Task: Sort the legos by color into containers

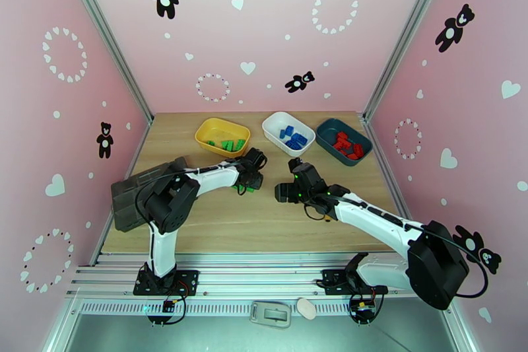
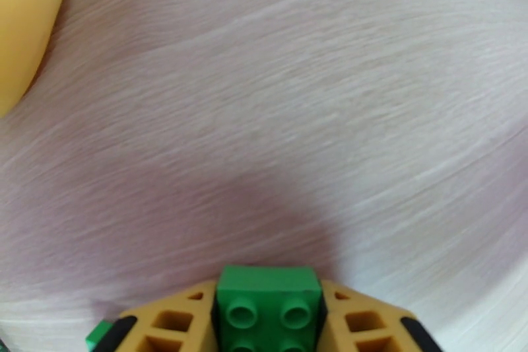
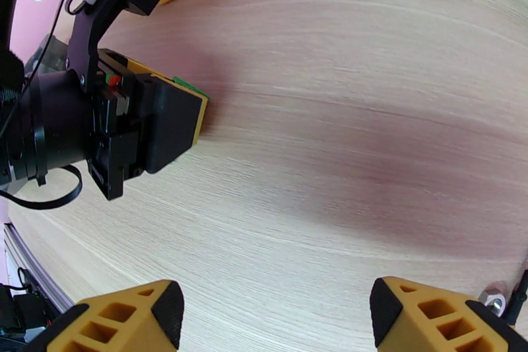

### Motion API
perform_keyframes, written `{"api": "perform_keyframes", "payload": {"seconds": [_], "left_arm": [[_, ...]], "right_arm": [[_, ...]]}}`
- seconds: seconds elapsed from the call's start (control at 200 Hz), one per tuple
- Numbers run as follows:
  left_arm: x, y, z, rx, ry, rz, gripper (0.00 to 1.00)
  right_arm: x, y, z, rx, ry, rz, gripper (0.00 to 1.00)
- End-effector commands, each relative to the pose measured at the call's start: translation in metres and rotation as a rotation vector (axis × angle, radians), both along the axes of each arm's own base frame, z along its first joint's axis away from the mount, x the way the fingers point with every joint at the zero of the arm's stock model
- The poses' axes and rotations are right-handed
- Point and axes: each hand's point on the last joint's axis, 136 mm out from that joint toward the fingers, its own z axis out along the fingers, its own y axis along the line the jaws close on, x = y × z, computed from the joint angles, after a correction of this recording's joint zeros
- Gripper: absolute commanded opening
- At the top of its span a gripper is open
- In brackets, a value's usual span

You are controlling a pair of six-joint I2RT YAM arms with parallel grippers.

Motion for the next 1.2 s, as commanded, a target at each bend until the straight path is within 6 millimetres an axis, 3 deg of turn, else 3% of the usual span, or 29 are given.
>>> {"api": "perform_keyframes", "payload": {"seconds": [0.0,0.32,0.506,0.701,0.916,1.021,1.136,1.196], "left_arm": [[-0.001,-0.007,0.035,-0.057,-0.041,-0.006,0.37],[0.023,0.001,0.087,-0.145,-0.094,0.013,0.36],[0.056,0.024,0.118,-0.214,-0.133,0.082,0.36],[0.094,0.061,0.137,-0.259,-0.169,0.207,0.36],[0.141,0.102,0.142,-0.229,-0.193,0.358,0.36],[0.16,0.109,0.129,-0.193,-0.176,0.384,0.37],[0.172,0.111,0.12,-0.16,-0.173,0.402,0.44],[0.176,0.111,0.12,-0.163,-0.174,0.41,0.58]], "right_arm": [[0.007,0.013,0.001,0.042,0.002,0.012,0.79],[0.04,0.054,0.02,0.126,-0.022,0.065,0.79],[0.063,0.084,0.036,0.199,-0.035,0.1,0.79],[0.085,0.112,0.046,0.246,-0.029,0.129,0.78],[0.093,0.123,0.056,0.27,-0.03,0.14,0.77],[0.09,0.118,0.057,0.249,-0.034,0.136,0.77],[0.084,0.11,0.057,0.22,-0.04,0.133,0.77],[0.08,0.106,0.056,0.207,-0.042,0.131,0.77]]}}
